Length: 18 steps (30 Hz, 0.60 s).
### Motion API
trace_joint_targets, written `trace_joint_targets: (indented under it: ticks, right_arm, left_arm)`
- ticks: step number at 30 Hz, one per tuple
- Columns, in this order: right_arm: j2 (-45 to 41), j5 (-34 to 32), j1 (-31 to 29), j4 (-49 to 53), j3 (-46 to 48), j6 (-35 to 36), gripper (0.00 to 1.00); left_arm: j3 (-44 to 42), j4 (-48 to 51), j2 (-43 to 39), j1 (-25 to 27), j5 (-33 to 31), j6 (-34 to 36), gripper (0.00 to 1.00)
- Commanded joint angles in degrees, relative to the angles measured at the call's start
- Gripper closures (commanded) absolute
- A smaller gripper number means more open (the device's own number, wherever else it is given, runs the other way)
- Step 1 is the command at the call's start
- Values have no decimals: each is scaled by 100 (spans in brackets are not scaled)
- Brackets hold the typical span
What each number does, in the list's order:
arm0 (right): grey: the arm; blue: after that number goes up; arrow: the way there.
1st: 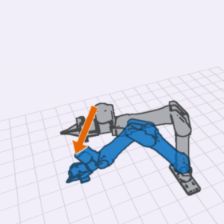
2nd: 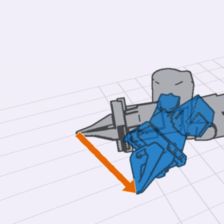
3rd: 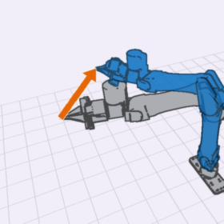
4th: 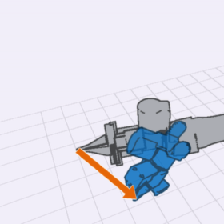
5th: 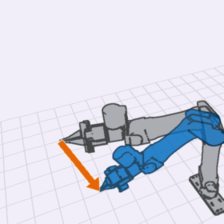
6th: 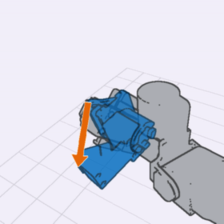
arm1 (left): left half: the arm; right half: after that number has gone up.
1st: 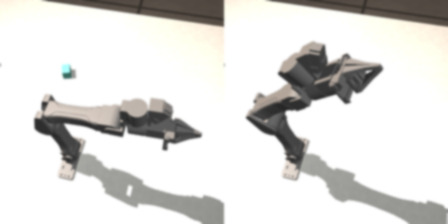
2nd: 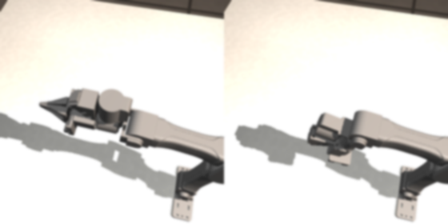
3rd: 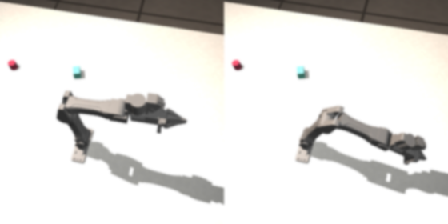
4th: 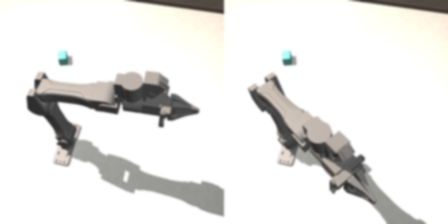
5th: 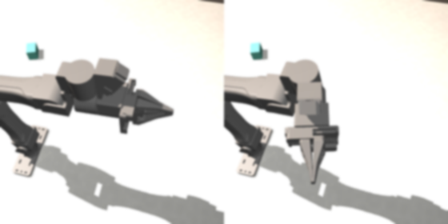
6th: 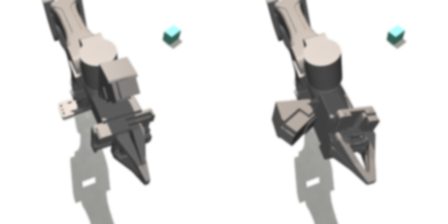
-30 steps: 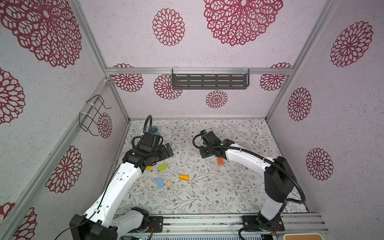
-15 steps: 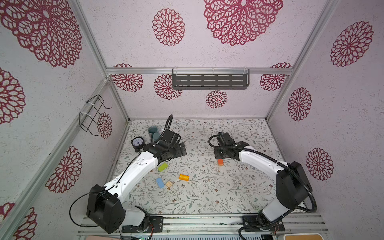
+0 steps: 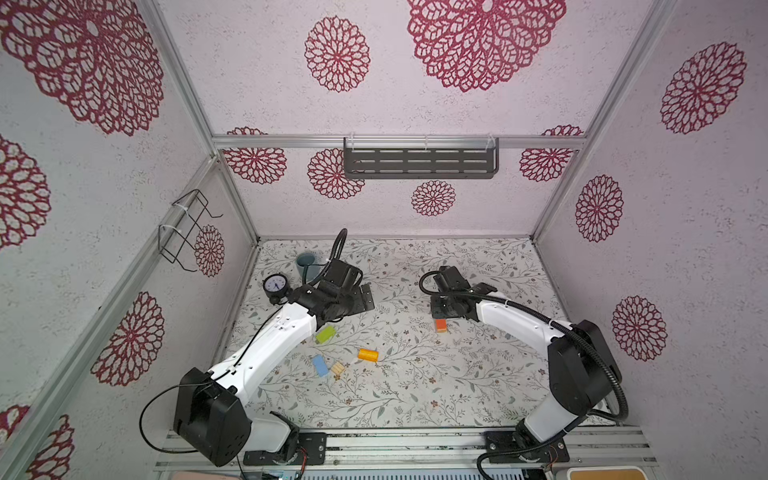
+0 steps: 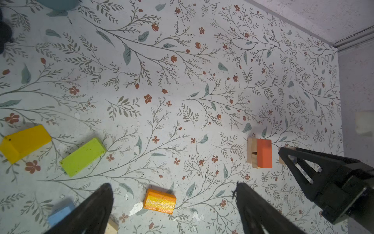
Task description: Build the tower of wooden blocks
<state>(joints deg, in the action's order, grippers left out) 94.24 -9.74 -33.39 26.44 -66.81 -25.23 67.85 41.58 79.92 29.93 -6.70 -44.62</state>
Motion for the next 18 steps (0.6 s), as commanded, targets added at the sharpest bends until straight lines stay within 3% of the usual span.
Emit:
trace_joint_targets:
  ticks: [1,18]
  right_arm:
    - [24,-99,67,-22,-69,-166,80]
    - [296,-13,112,-102,-85,-157,79]
  left_arm:
    - [-58,-125,24,44,-82,13,3]
    - [-159,-94,-29,39,-143,32,3]
